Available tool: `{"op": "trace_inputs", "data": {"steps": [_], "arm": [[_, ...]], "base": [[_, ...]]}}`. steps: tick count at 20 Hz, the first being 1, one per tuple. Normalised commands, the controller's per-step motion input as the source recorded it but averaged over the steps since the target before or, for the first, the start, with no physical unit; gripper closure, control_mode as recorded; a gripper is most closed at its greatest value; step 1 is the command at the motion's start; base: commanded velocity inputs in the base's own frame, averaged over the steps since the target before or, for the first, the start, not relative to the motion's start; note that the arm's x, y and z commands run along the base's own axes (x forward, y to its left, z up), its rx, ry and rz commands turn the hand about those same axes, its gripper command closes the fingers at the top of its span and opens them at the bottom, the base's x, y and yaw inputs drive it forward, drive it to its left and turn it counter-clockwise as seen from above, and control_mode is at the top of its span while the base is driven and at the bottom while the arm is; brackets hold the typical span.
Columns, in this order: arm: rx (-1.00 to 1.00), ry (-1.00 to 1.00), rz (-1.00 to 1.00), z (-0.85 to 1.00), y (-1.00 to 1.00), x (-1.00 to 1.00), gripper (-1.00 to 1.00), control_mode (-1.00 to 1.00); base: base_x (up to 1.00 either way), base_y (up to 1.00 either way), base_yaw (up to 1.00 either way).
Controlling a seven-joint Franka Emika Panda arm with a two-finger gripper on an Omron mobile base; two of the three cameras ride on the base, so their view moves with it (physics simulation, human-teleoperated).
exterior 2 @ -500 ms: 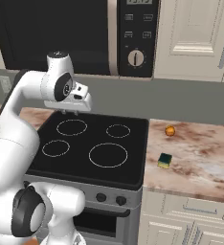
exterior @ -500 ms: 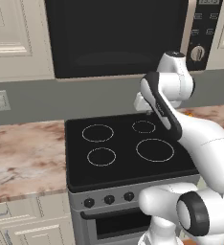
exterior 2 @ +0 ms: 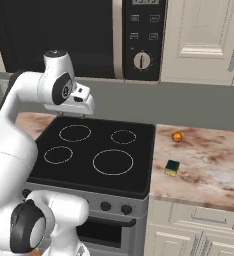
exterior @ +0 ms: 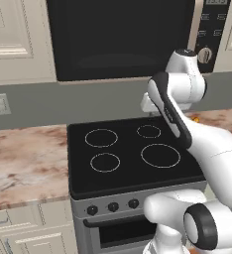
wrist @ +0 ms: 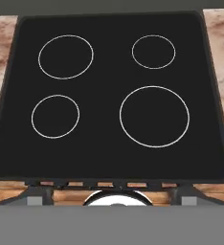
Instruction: Place the sponge inside the microwave to prepare for sanitizing.
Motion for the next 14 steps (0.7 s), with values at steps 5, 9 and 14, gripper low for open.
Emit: {"op": "trace_inputs", "data": {"steps": [5,9,14], "arm": [[0.00,-0.18,-0.09,0.91,-0.26,-0.20,-1.00,-1.00],[0.00,-0.18,-0.08,1.00,-0.42,-0.16,-1.00,-1.00],[-0.01,-0.13,-0.09,0.91,-0.52,-0.11,-1.00,-1.00]], "base": [[0.00,0.00,0.00],[0.00,0.00,0.00],[0.00,0.00,0.00]]}}
